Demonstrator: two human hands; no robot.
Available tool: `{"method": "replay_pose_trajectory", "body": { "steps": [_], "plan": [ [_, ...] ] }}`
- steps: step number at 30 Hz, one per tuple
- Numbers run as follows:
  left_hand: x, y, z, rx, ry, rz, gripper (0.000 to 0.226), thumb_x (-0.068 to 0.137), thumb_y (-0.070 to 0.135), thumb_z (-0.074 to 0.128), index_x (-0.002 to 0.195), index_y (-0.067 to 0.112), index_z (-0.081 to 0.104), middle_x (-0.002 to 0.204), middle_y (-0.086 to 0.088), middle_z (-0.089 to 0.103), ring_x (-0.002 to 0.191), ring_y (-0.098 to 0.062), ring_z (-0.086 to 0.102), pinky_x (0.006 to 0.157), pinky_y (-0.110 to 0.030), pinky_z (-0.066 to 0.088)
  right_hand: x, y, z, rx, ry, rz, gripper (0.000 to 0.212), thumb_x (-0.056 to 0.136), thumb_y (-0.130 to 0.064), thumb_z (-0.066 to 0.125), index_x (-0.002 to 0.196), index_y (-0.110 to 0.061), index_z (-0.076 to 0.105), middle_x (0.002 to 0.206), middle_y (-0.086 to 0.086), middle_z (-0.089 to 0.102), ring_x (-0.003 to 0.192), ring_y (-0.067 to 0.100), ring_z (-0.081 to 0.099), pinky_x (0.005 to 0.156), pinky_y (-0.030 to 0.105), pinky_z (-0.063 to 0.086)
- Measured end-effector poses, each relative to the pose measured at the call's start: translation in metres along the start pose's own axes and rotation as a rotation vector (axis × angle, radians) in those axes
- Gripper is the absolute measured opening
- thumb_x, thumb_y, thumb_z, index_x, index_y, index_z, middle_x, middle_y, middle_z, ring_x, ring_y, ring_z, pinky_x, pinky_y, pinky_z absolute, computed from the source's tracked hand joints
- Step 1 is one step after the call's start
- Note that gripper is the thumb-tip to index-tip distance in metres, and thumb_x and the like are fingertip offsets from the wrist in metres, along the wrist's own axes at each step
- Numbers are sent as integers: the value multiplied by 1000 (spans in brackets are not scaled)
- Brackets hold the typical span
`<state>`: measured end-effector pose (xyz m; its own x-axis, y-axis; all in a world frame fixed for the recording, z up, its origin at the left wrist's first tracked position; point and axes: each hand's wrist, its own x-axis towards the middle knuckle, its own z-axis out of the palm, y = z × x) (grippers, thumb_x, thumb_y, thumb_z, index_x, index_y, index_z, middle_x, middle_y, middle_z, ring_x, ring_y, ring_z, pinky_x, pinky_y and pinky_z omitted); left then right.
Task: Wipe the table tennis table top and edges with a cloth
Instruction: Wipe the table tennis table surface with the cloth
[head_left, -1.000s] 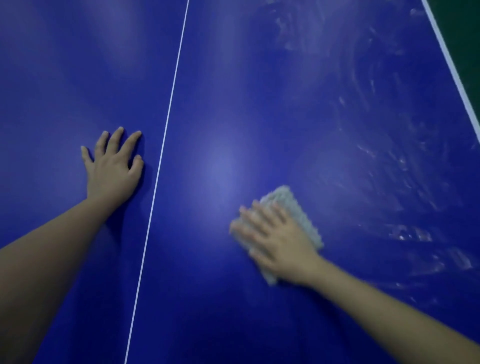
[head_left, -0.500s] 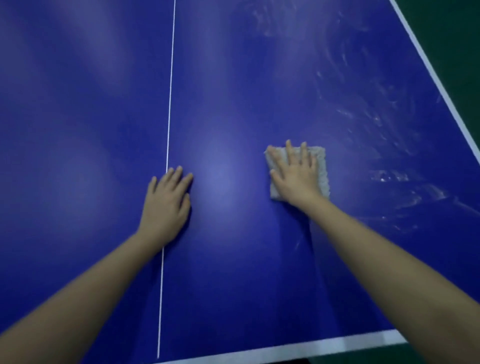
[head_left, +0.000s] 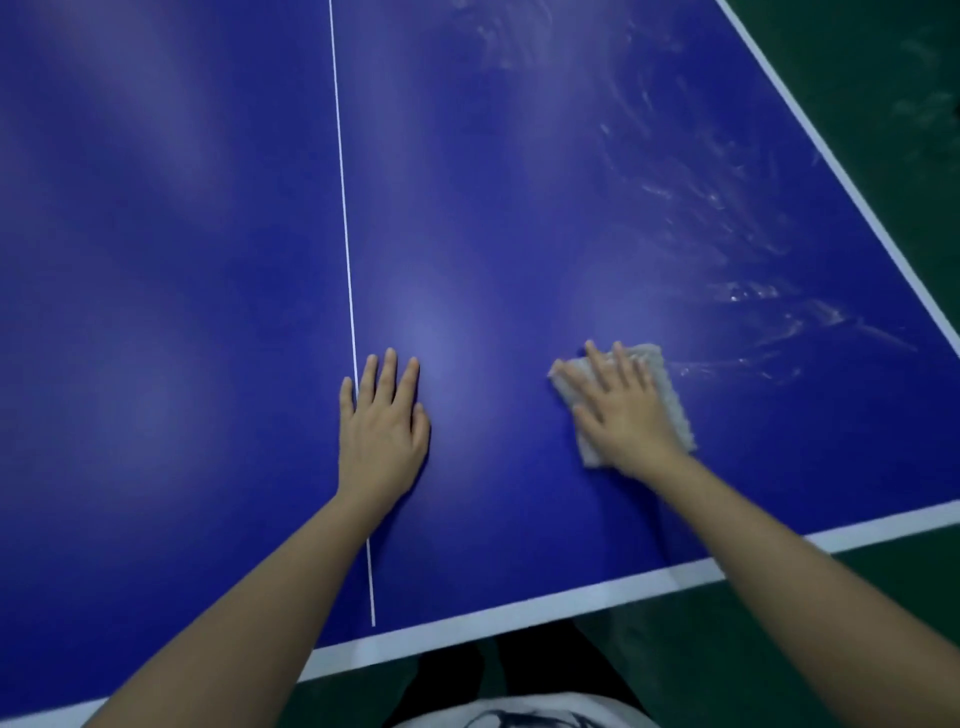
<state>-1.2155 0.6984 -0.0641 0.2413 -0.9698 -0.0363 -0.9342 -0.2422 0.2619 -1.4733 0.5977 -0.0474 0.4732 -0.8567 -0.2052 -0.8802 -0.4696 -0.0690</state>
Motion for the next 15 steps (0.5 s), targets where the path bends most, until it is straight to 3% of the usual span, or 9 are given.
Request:
{"method": "replay_pose_trajectory", "body": {
  "steps": [3,6,10,13,15],
  "plan": [
    [2,0,0,-9,10,-3,50,97,23,38,145,15,32,153,-10,26,143,-27,17,115,-47,10,1,-3,-1,59,3,141,55,94,-26,41,146,-35,27,159,7,11,146,30,3,117,44,-4],
    [2,1,1,-6,12,-1,49,97,23,36,145,15,31,153,-10,26,143,-28,16,114,-48,10,-24,-57,7,8,-28,9,55,96,-38,39,148,-34,22,159,9,10,146,33,2,117,46,-6],
    [4,-1,3,-14,24,-6,49,97,23,36,145,14,31,153,-10,27,142,-28,18,113,-49,12,-83,-141,27,14,26,-268,48,90,-48,35,135,-36,48,145,9,44,135,34,38,111,55,25],
    [2,-4,4,-19,22,-10,49,97,23,36,145,14,31,153,-11,26,143,-28,17,113,-49,12,-103,-149,38,76,-7,-318,49,94,-44,32,142,-33,37,151,10,35,139,32,31,114,53,19],
    [1,-2,4,-22,19,1,49,97,23,36,145,14,31,153,-11,26,143,-29,17,114,-50,11,-103,-124,39,173,25,-195,58,94,-41,38,148,-26,24,156,12,17,144,31,20,117,47,5]
  ]
}}
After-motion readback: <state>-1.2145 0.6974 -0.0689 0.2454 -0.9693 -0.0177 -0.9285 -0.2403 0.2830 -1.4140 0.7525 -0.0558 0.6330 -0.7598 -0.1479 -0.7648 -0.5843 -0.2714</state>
